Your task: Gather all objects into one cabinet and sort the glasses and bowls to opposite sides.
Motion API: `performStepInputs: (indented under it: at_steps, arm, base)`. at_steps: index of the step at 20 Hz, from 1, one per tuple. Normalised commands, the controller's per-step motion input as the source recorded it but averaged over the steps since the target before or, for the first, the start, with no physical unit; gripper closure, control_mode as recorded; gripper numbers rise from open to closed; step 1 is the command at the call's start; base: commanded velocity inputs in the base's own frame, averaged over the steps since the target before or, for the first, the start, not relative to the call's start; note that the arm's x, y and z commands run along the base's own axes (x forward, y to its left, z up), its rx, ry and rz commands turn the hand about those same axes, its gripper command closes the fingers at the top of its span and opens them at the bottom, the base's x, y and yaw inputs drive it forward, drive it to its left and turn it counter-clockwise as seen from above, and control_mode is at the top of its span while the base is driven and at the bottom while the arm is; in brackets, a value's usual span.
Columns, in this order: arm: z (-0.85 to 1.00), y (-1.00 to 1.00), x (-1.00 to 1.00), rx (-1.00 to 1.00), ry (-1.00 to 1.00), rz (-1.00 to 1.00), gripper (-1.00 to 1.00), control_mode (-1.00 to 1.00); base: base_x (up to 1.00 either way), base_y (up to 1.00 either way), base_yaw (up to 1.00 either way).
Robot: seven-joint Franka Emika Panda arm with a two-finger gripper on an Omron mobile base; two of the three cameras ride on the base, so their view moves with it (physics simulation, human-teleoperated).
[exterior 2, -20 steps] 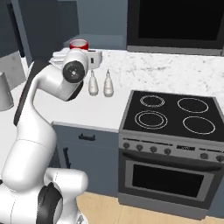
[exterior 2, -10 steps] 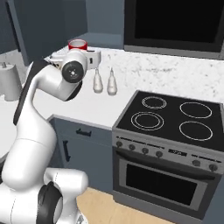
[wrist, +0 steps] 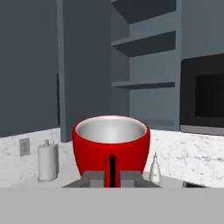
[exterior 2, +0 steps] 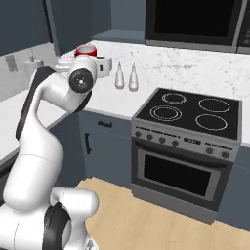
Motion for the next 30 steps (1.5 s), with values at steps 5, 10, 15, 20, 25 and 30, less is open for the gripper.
performStepInputs:
  at_steps: [5,10,15,20,25,30]
  arm:
    - [0.0,0.0,0.0,0.0,0.0,0.0,1.0,1.0]
    - [0.0,0.0,0.0,0.0,0.0,0.0,1.0,1.0]
    - [0.0,0.0,0.0,0.0,0.0,0.0,1.0,1.0]
    - [0.0,0.0,0.0,0.0,0.0,0.0,1.0,1.0]
    - [0.0,0.0,0.0,0.0,0.0,0.0,1.0,1.0]
    - [0.0,0.0,0.0,0.0,0.0,0.0,1.0,1.0]
  base:
    - [-1.0,0.0,0.17]
    - [-1.0,0.22,0.18]
    - [-1.0,0.28,0.18]
    - [-1.0,0.34,0.21]
    - [-0.79,0.14,0.33]
    - [-0.49,-0.01,0.46]
